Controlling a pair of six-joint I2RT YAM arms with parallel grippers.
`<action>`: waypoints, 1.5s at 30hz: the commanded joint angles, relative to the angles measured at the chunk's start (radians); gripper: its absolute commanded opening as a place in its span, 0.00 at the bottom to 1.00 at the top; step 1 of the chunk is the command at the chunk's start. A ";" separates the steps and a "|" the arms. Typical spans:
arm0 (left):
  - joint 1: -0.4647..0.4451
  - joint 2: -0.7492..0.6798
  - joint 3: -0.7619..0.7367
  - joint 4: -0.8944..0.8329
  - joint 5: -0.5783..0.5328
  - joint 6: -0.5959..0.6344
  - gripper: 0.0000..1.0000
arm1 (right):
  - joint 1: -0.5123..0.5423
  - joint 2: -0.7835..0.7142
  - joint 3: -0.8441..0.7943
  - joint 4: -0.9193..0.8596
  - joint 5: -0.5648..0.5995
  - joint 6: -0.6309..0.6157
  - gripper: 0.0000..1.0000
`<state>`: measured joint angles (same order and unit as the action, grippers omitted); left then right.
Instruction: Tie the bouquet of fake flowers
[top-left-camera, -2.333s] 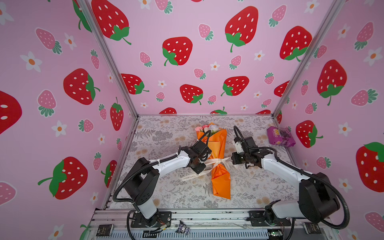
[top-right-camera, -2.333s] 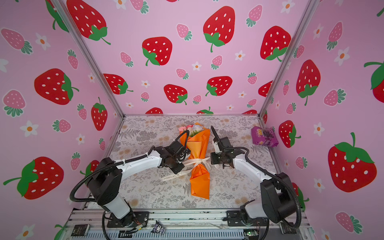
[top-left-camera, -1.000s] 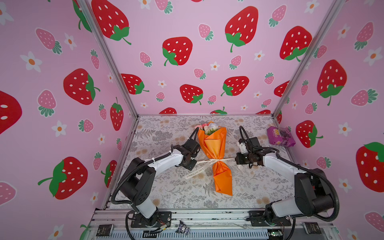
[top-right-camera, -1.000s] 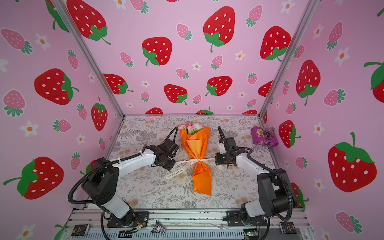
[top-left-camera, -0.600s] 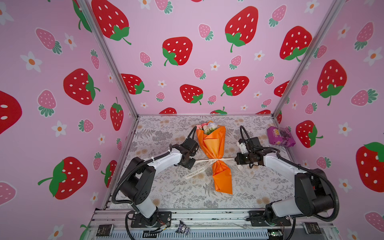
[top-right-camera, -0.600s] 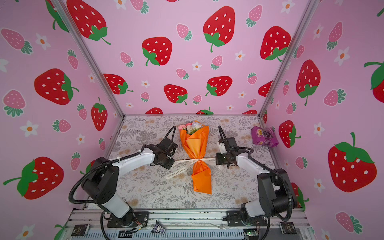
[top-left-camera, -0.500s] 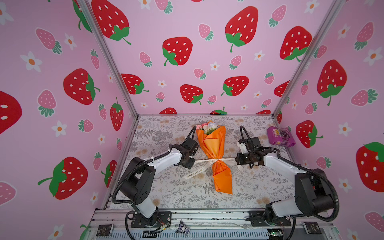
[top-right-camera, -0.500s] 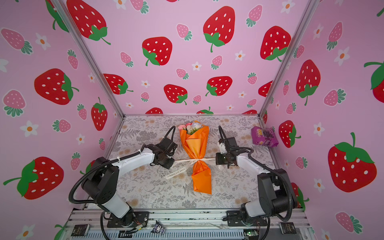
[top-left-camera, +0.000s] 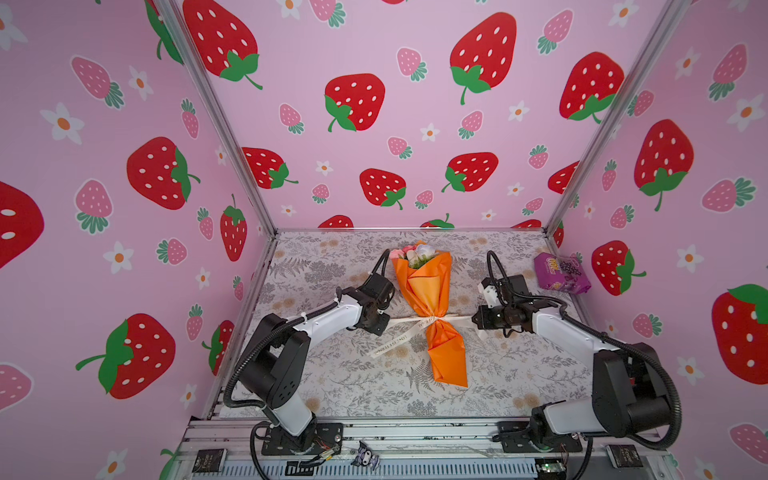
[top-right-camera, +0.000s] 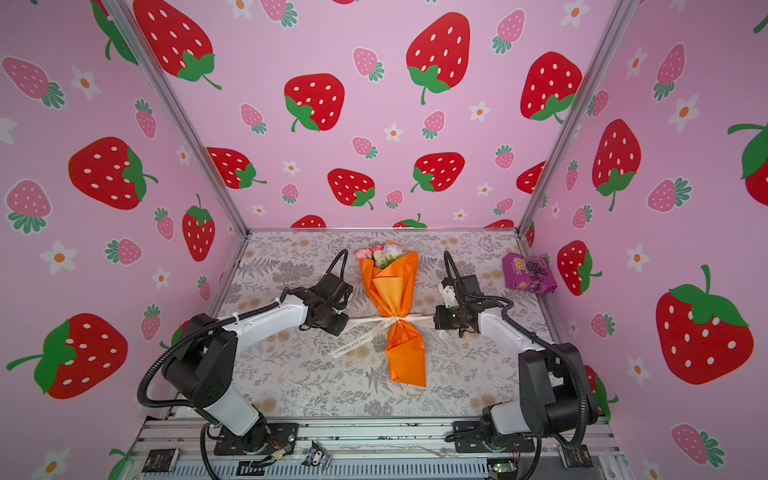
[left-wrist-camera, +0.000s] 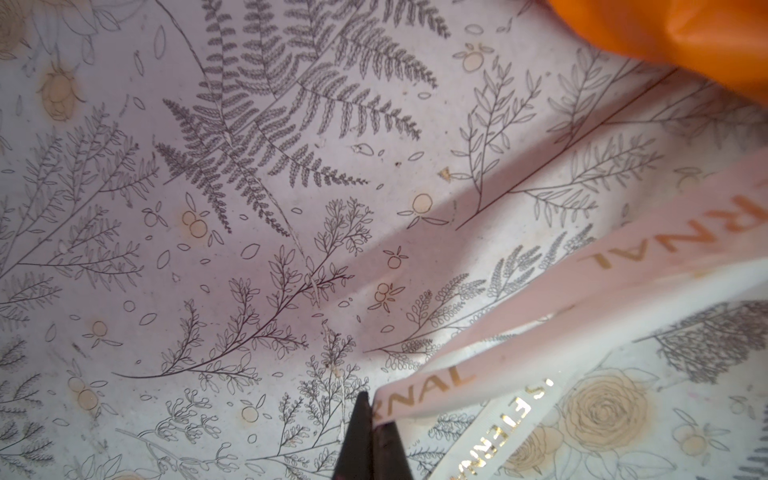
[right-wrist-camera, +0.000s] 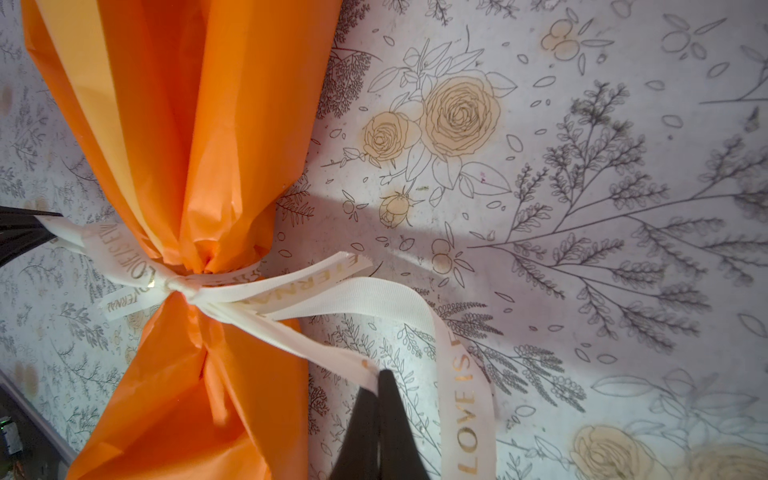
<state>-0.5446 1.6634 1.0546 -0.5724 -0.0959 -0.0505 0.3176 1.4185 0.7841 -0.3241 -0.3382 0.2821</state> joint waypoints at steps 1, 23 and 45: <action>0.058 0.008 -0.024 -0.158 -0.174 -0.020 0.00 | -0.057 -0.029 -0.016 -0.046 0.143 -0.020 0.00; 0.098 -0.259 -0.030 0.046 0.291 -0.095 0.58 | -0.064 -0.251 -0.030 0.113 -0.161 0.010 0.50; 0.035 0.242 0.096 0.588 0.743 -0.608 0.52 | 0.136 0.162 -0.141 0.580 -0.404 0.285 0.48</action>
<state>-0.5144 1.8748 1.1015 -0.0566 0.6041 -0.6079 0.4206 1.5547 0.6617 0.1268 -0.7212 0.4969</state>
